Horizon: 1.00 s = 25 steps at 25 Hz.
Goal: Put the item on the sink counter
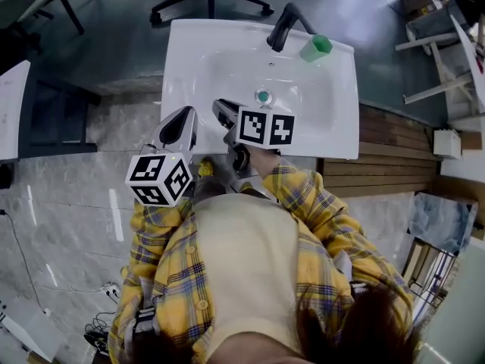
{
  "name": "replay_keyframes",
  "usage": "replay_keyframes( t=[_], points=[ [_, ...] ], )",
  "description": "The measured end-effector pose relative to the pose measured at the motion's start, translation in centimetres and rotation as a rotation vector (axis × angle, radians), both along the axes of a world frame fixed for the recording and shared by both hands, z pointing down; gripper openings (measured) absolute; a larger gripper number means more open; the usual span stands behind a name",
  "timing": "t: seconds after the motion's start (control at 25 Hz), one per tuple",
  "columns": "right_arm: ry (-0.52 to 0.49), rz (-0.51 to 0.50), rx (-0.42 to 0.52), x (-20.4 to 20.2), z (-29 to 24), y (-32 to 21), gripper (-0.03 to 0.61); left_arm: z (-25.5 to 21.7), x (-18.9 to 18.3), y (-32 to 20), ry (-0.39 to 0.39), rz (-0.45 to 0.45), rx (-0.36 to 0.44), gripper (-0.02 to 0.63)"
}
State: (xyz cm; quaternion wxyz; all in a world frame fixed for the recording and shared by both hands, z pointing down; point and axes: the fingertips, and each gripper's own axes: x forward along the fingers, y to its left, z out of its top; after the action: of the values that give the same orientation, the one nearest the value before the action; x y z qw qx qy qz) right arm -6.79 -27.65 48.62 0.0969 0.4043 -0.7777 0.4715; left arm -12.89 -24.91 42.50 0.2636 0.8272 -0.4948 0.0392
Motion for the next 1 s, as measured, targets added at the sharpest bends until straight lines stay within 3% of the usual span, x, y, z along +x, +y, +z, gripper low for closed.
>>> replay_keyframes(
  t=[1.0],
  points=[
    [0.192,-0.032,0.235,5.6,-2.3,3.3,0.015,-0.7,2.7,2.7,-0.035,-0.001,-0.005,0.015]
  ],
)
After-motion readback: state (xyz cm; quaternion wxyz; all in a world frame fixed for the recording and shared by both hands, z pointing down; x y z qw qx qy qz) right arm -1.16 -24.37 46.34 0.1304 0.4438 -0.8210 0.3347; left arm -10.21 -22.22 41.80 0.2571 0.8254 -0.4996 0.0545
